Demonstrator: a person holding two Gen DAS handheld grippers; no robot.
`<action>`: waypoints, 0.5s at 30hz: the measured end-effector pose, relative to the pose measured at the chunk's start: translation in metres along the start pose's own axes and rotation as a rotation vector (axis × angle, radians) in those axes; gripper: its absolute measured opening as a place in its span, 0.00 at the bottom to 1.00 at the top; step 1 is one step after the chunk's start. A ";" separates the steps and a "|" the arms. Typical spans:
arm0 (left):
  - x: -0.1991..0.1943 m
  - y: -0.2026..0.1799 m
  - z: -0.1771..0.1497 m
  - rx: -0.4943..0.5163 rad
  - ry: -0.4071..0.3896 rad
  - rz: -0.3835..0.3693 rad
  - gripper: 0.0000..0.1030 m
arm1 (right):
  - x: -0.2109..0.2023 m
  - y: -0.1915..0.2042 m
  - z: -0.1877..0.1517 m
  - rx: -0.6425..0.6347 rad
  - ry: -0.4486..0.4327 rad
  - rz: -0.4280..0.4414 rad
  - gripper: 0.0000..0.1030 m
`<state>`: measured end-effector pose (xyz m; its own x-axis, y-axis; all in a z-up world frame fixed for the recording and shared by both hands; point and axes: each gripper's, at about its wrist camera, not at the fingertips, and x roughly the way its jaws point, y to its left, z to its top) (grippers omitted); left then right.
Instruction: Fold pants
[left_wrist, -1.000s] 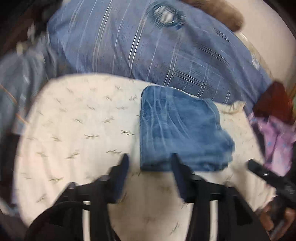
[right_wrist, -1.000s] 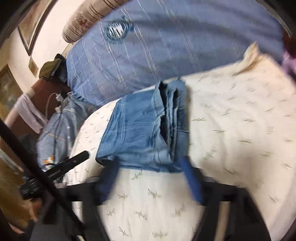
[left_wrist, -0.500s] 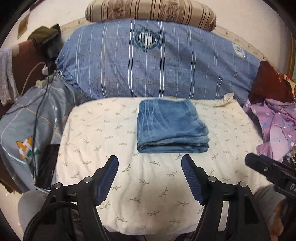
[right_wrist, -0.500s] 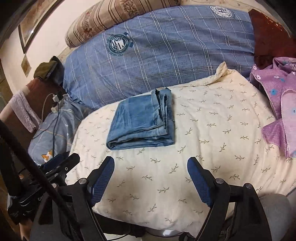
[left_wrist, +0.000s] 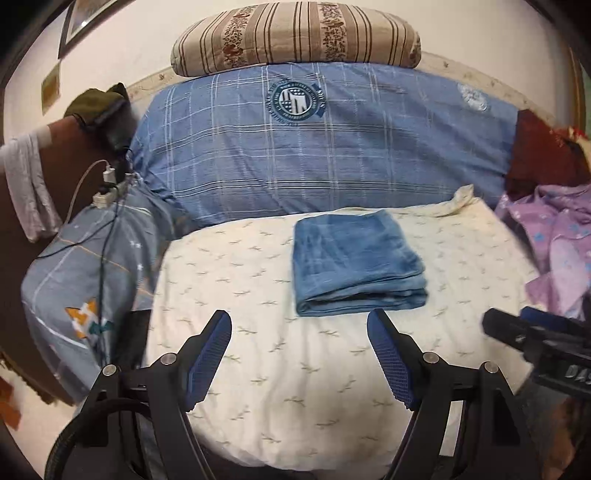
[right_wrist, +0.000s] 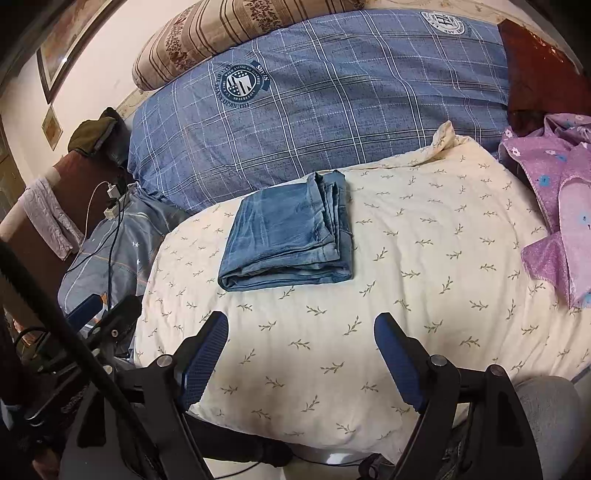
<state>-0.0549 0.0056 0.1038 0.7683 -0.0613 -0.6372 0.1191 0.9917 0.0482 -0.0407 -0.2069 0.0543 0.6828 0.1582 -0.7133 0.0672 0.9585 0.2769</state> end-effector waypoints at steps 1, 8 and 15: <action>-0.001 0.000 0.000 0.000 0.001 0.010 0.74 | 0.000 0.000 0.000 0.000 0.000 0.000 0.80; 0.012 0.004 0.011 0.000 0.053 -0.011 0.76 | 0.000 0.008 0.004 -0.008 0.001 -0.021 0.80; 0.012 0.004 0.015 0.015 0.040 -0.035 0.76 | 0.003 0.015 0.006 -0.024 0.013 -0.031 0.80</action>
<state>-0.0357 0.0077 0.1076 0.7380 -0.0908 -0.6686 0.1547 0.9873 0.0366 -0.0329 -0.1933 0.0604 0.6714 0.1314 -0.7293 0.0707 0.9683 0.2395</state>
